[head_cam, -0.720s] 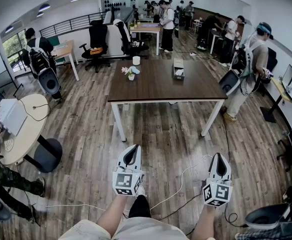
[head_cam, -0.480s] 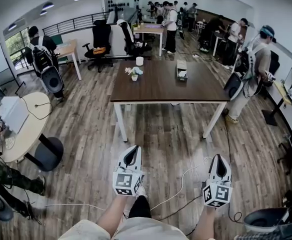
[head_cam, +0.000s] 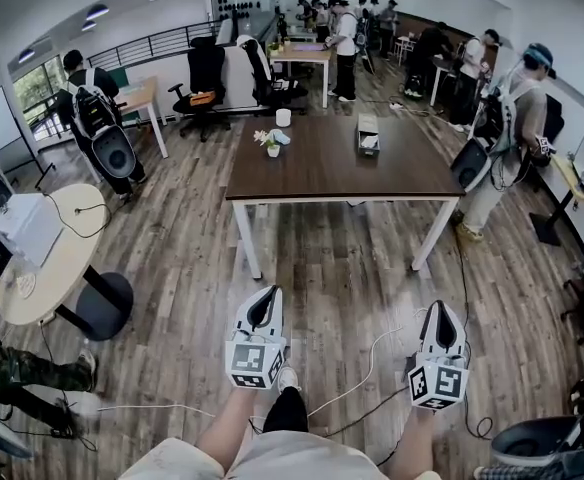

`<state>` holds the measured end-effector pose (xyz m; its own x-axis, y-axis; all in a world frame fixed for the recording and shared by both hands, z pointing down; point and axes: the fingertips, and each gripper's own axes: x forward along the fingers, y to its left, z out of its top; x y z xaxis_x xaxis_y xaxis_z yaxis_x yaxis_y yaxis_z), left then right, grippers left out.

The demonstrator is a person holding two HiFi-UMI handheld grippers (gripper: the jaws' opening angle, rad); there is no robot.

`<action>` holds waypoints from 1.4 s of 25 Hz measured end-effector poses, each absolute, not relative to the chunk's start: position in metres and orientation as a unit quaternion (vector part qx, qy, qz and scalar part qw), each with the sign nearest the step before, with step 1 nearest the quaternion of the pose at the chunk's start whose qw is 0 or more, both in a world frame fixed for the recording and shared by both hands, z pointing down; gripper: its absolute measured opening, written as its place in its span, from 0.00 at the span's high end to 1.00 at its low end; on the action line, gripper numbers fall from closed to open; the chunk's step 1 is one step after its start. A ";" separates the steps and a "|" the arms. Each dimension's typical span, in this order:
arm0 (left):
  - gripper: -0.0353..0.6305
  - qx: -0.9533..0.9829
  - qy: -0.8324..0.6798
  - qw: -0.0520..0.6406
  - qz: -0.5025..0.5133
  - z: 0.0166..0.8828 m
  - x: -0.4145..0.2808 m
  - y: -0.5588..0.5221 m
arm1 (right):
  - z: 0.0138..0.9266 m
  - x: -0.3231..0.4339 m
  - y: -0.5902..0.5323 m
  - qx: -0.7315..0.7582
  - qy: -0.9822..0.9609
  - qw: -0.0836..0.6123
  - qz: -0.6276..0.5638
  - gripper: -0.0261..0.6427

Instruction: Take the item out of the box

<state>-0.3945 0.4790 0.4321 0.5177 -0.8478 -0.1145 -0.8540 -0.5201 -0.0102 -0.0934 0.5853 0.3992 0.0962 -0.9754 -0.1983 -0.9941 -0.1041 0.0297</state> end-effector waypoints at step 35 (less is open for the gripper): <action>0.44 -0.866 0.500 -0.003 -0.025 0.498 -0.356 0.403 | 0.470 -0.064 0.506 -0.733 0.679 0.015 0.010 0.96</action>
<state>-0.3561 0.4028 0.4980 0.4992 -0.8652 0.0463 -0.8655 -0.5005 -0.0201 -0.0639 0.5059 0.4705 0.0764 -0.9965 -0.0343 -0.9971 -0.0762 -0.0086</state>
